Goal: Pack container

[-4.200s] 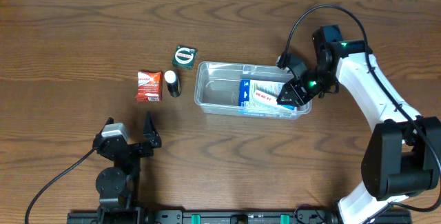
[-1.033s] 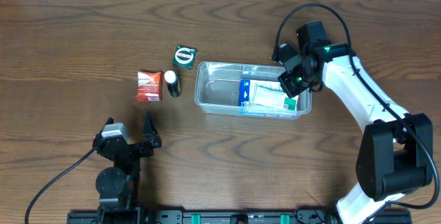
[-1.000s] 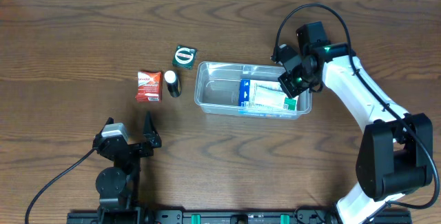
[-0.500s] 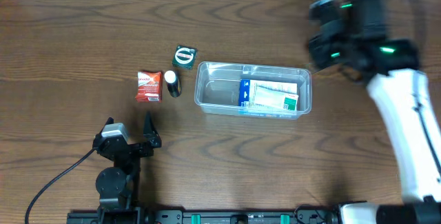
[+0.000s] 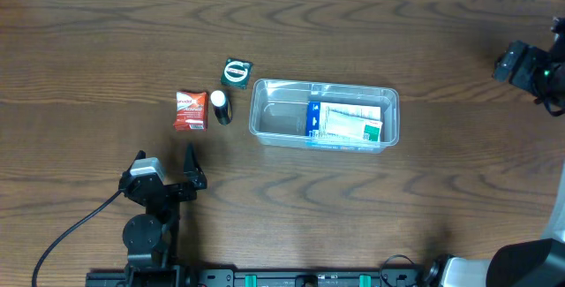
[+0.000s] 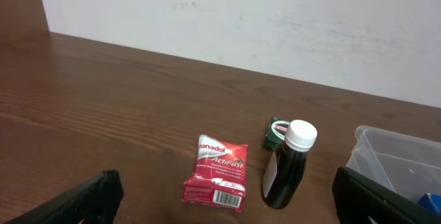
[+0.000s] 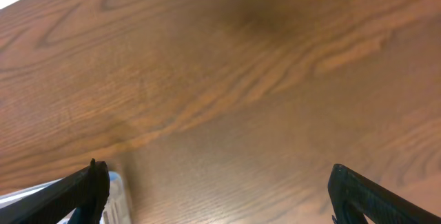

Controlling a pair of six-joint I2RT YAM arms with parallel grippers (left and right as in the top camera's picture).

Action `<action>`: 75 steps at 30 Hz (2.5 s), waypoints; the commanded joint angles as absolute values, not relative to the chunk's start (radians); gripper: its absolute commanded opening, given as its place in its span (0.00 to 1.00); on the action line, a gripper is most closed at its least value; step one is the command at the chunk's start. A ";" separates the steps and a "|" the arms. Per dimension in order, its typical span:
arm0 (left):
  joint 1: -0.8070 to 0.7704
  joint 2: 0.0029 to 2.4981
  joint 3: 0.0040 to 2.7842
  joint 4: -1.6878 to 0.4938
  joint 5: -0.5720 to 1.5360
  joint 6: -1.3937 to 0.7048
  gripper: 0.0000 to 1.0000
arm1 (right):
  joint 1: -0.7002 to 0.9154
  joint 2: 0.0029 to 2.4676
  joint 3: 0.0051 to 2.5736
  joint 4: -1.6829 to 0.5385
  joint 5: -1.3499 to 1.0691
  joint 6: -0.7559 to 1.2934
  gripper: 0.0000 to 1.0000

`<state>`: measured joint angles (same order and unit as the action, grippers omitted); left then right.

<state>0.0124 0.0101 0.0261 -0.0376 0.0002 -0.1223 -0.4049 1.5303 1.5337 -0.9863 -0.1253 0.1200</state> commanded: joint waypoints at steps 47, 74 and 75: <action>0.104 1.607 1.411 -0.922 0.247 0.094 0.98 | -0.410 1.526 1.528 -1.044 -0.138 0.186 0.99; 0.111 1.981 1.411 -0.791 0.192 0.187 0.98 | -0.410 1.526 1.528 -1.044 -0.138 0.186 0.99; 0.111 1.989 1.411 -0.786 0.191 0.191 0.98 | -0.410 1.526 1.528 -1.044 -0.138 0.186 0.99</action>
<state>0.1078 1.9621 1.3956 -0.7910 0.2024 0.1562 -0.4053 1.5307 1.5257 -1.0435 -0.1379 0.1761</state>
